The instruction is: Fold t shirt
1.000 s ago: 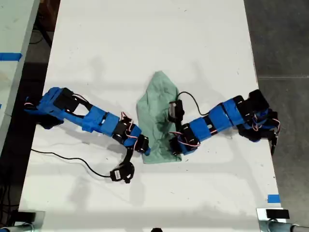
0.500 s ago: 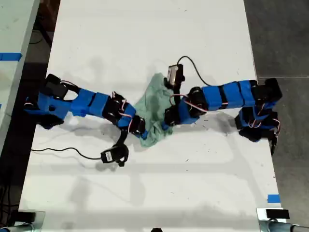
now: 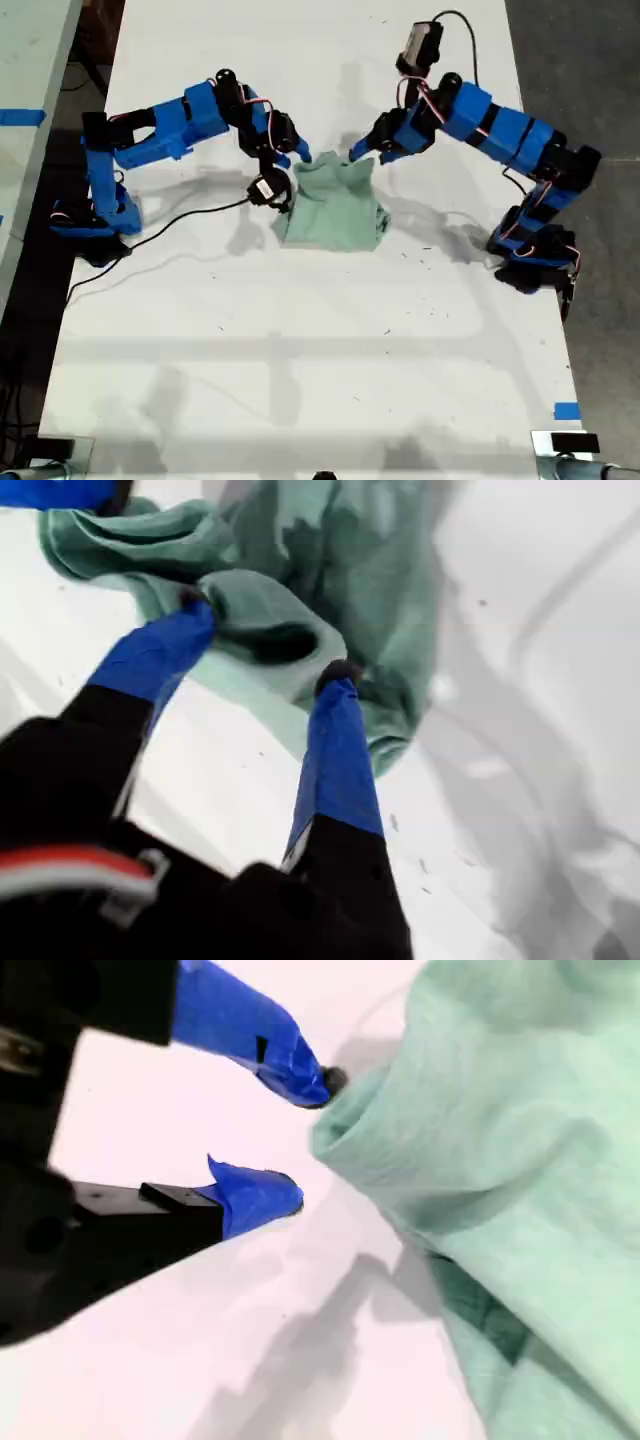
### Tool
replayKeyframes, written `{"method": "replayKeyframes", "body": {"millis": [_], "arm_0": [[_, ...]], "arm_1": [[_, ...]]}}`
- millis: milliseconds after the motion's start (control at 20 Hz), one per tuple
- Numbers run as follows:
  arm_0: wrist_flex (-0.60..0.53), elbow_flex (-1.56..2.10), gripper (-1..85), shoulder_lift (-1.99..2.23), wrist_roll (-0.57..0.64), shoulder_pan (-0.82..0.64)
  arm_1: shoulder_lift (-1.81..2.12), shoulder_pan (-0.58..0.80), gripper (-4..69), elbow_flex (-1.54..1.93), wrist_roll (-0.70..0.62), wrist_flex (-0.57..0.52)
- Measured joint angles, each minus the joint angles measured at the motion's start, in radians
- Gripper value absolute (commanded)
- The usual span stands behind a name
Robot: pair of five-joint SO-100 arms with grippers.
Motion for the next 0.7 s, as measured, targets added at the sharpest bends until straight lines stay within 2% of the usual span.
{"method": "replayKeyframes", "body": {"millis": [50, 150, 250, 350, 450, 550, 600, 700], "arm_0": [[0.023, 0.0, 14.8, -0.002, 0.025, -0.043], [0.094, 0.0, 13.3, -0.002, 0.071, -0.121], [0.132, 0.052, 0.1, 0.081, 0.114, -0.172], [0.138, 0.141, 0.0, 0.265, 0.158, -0.181], [0.138, 0.235, 0.0, 0.514, 0.149, -0.095], [0.11, 0.38, 0.0, 0.804, 0.046, 0.135], [0.054, 0.506, 0.0, 0.968, 0.0, 0.247], [-0.057, 0.839, 0.1, 1.335, -0.072, 0.308]], "arm_1": [[0.0, 0.063, 31.8, 0.0, -0.029, 0.041], [0.003, 0.172, 25.8, 0.006, -0.086, 0.109], [0.067, 0.204, -0.4, 0.092, -0.112, 0.133], [0.225, 0.17, -0.4, 0.204, -0.103, 0.137], [0.471, 0.026, -0.3, 0.334, -0.021, 0.135], [0.755, -0.215, -0.3, 0.479, 0.115, 0.12], [0.894, -0.328, -0.3, 0.58, 0.186, 0.083], [1.166, -0.509, -0.3, 0.825, 0.276, -0.029]]}}
